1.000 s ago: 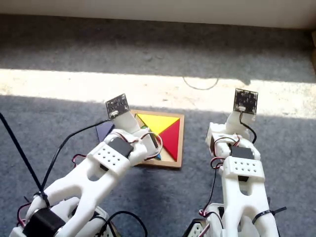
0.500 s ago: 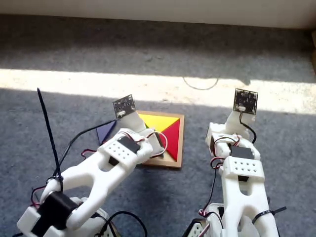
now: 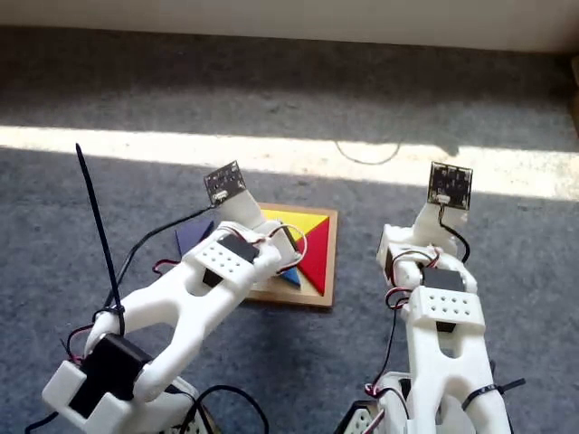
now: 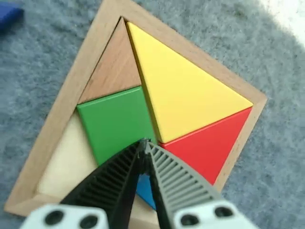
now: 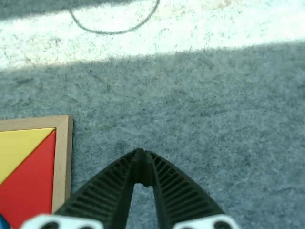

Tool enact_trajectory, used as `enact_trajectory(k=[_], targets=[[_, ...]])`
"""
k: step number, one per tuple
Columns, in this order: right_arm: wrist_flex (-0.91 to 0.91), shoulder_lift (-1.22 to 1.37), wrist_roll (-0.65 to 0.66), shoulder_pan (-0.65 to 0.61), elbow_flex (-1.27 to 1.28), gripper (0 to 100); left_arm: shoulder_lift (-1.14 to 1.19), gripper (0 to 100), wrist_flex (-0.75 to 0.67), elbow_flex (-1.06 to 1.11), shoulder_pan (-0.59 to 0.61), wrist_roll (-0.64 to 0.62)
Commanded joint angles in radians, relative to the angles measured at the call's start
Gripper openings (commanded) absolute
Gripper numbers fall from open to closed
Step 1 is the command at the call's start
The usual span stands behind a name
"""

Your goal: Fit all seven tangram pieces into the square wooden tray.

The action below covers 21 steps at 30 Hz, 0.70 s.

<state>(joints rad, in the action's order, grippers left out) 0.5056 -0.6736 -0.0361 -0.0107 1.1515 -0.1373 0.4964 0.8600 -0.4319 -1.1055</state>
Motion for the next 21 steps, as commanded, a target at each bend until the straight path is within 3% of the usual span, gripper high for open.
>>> enact_trajectory(k=[1,6,12,21], targets=[[-0.022,-0.035,-0.005,0.007,-0.013,0.5,-0.067,1,0.000,-0.039,0.008,-0.012],[-0.022,-0.035,-0.005,0.007,-0.013,0.5,-0.234,1,0.058,0.008,-0.004,-0.012],[-0.022,-0.035,-0.005,0.007,-0.013,0.5,-0.282,1,0.054,0.068,-0.125,-0.009],[-0.022,-0.035,-0.005,0.007,-0.013,0.5,-0.033,1,0.035,0.005,-0.147,-0.008]])
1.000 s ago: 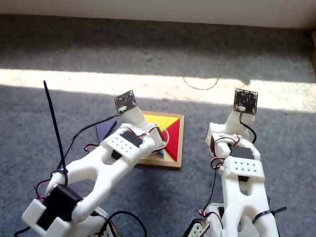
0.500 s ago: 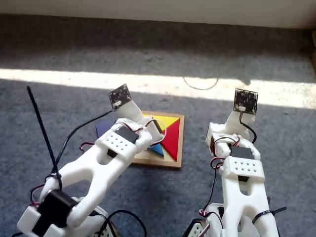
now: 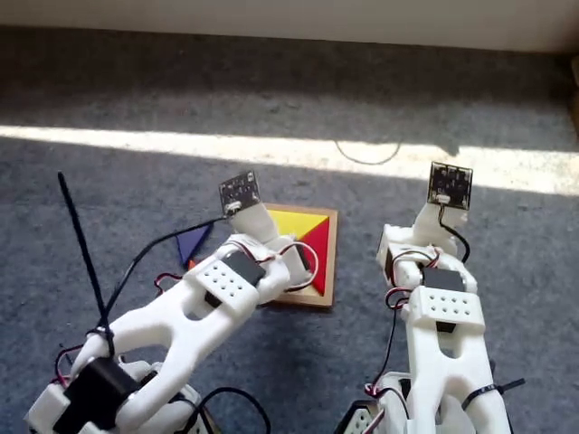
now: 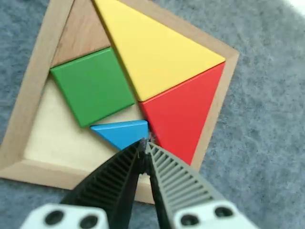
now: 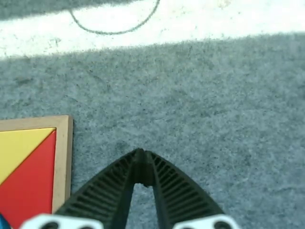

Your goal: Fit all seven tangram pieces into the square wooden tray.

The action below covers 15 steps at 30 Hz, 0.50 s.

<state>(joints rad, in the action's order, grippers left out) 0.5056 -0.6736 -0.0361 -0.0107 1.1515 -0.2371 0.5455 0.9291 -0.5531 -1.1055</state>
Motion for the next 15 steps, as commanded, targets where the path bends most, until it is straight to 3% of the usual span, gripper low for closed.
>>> enact_trajectory(k=[1,15], targets=[[-0.022,-0.035,-0.005,0.007,-0.013,0.5,0.101,1,-0.012,-0.085,-0.021,-0.008],[-0.022,-0.035,-0.005,0.007,-0.013,0.5,0.157,1,-0.014,-0.134,0.079,-0.012]])
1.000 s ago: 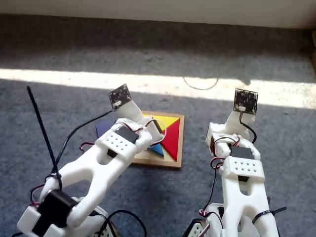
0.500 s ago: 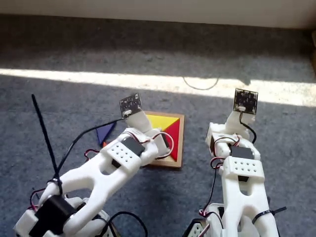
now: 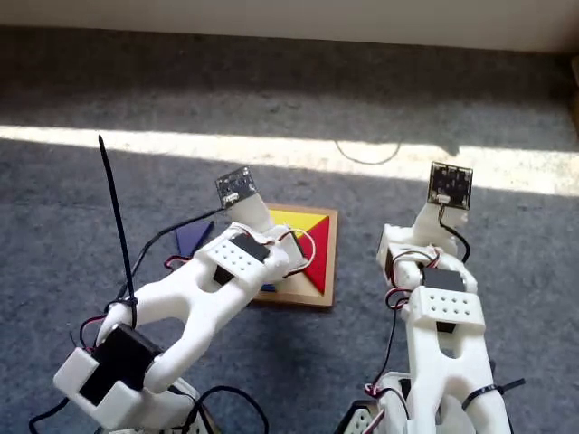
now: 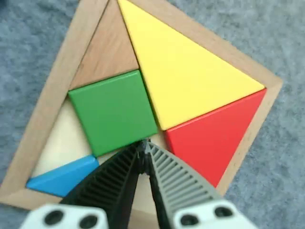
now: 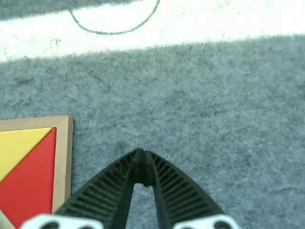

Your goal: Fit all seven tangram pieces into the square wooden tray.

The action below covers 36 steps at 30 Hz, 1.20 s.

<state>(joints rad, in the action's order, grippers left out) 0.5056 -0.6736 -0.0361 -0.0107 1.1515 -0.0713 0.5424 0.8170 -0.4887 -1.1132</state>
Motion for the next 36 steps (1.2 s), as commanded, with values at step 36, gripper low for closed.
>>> enact_trajectory(k=[36], targets=[[-0.022,-0.035,-0.005,-0.004,-0.012,0.5,-0.437,1,0.012,0.314,0.088,0.120]])
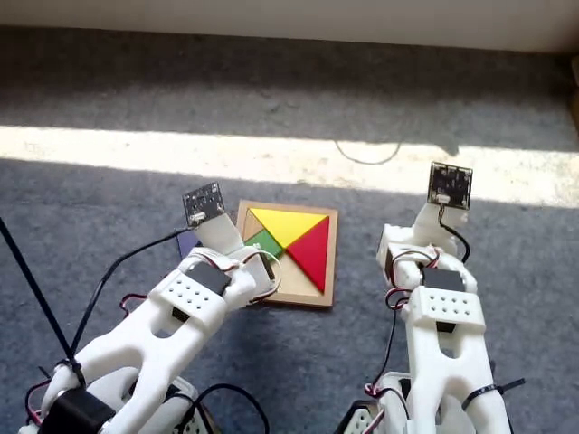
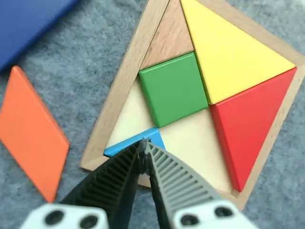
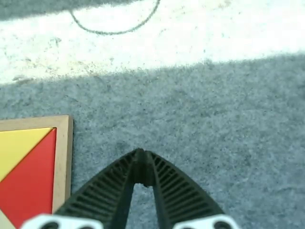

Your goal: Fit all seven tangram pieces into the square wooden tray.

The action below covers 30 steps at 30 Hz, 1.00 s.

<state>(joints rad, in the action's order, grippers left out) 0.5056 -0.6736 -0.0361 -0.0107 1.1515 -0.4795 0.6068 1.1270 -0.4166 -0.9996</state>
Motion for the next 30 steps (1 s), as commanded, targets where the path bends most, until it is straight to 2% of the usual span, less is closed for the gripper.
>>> enact_trajectory(k=[1,7,13,23,30], targets=[[-0.022,-0.035,-0.005,-0.004,-0.012,0.5,-0.022,1,-0.064,0.005,0.016,0.006],[-0.022,-0.035,-0.005,-0.004,-0.012,0.5,0.179,1,-0.078,-0.116,0.016,0.006],[-0.022,-0.035,-0.005,-0.004,-0.012,0.5,0.315,1,0.014,-0.263,-0.024,0.002],[-0.022,-0.035,-0.005,-0.004,-0.012,0.5,0.306,1,-0.002,-0.289,-0.051,-0.049],[-0.022,-0.035,-0.005,-0.004,-0.012,0.5,0.085,1,0.078,-0.246,-0.047,-0.049]])
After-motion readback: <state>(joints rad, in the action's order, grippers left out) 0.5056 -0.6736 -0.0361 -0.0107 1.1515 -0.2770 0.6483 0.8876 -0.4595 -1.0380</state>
